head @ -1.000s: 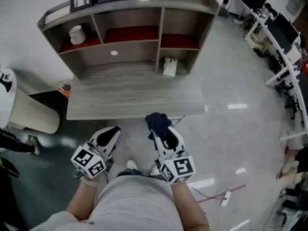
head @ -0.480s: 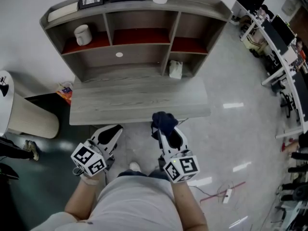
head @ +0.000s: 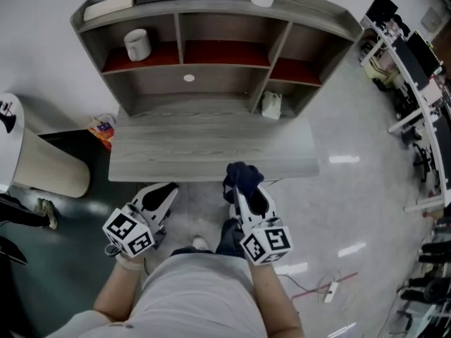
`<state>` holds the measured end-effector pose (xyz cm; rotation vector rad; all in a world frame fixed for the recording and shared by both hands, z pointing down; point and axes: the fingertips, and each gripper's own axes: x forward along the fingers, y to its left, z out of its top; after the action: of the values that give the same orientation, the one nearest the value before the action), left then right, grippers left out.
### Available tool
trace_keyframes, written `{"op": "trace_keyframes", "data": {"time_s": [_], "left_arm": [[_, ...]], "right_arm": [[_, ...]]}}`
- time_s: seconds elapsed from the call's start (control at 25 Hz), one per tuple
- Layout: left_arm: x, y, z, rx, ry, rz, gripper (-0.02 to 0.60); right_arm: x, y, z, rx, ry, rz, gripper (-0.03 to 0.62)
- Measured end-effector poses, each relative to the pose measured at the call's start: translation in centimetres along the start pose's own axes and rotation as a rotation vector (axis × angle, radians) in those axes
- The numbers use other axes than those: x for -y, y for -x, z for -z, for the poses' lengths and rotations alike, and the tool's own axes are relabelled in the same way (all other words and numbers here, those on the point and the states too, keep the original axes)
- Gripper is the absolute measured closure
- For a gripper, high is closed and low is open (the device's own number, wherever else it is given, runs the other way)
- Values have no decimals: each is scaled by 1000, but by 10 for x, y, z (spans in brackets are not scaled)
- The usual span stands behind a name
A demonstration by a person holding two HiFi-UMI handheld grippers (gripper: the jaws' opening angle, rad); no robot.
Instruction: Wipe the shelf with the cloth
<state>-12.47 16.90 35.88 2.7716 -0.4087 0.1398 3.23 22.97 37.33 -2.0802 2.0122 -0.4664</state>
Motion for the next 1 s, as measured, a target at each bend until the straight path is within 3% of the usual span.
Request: {"op": "trace_keyframes", "data": {"time_s": [0.28,0.6,0.88,1.0], "left_arm": [[-30,-13,0,6,28,-70,540],[-62,-67,-20,-13,30,-138,540],[-81,-118,-44,-18,33,-220,540],[-88,-138,-49,-15,42,-266,540]], "right_arm": [[21,-46,1,-18,-109,-45,465],[70,-115,-11,-45,-239,-89,465],[122,-188,-35,-16,-574,-138,465],[140,-221,-45,6,-652,-170,465]]}}
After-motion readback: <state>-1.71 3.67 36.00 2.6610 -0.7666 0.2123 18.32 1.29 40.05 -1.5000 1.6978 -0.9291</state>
